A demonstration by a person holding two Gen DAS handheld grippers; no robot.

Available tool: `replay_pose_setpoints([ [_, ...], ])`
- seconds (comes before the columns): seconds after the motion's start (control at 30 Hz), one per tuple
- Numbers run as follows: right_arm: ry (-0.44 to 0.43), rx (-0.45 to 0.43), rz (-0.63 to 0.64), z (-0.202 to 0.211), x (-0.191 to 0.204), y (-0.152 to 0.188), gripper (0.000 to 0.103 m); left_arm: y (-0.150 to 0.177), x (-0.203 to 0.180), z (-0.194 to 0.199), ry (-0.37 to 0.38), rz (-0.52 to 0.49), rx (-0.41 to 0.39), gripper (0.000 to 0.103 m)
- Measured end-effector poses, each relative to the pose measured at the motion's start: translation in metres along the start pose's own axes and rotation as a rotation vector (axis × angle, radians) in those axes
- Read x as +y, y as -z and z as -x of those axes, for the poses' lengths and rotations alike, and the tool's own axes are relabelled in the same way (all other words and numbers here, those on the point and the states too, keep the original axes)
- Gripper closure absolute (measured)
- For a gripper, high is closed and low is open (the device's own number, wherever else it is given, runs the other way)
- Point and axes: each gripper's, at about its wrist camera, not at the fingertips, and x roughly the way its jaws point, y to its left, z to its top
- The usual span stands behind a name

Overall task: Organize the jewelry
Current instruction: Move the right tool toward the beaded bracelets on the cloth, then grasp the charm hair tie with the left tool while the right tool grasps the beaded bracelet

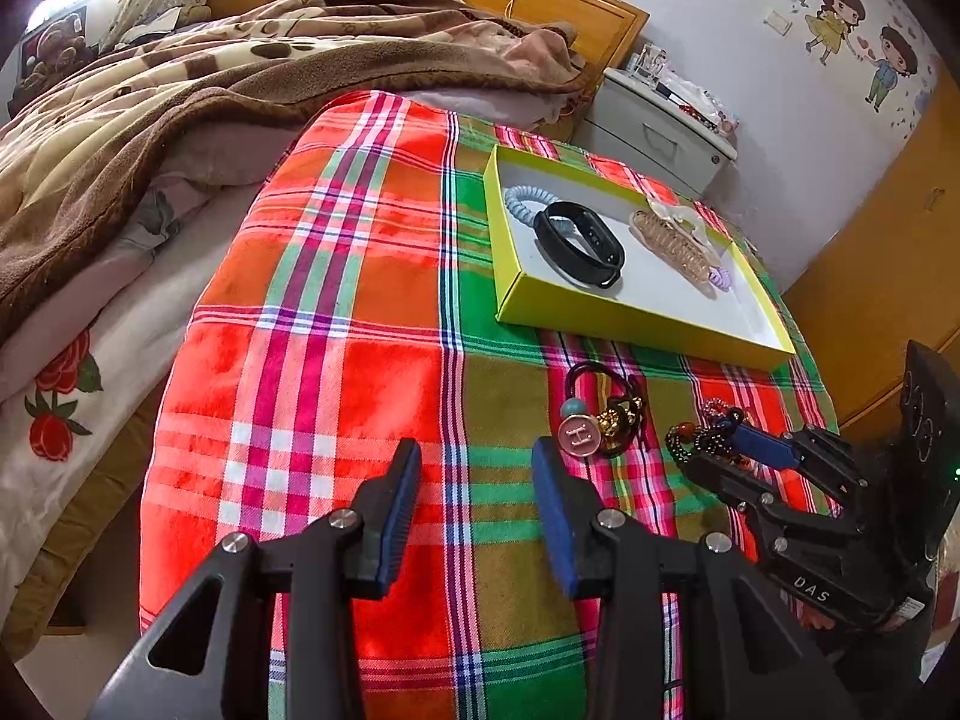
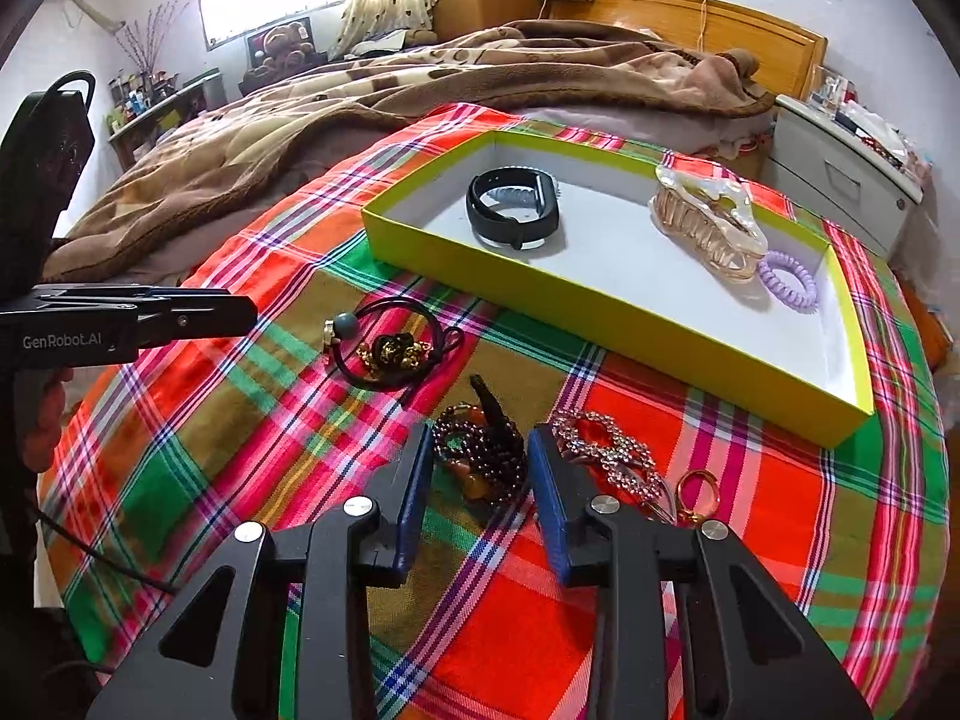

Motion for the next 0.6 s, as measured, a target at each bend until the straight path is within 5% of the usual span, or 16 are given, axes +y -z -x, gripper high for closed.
replay_pose_setpoints([
  [0.6, -0.075, -0.154, -0.207, 0.038, -0.023, 0.0, 0.08, -0.001, -0.012, -0.004, 0.034, -0.02, 0.019, 0.063],
])
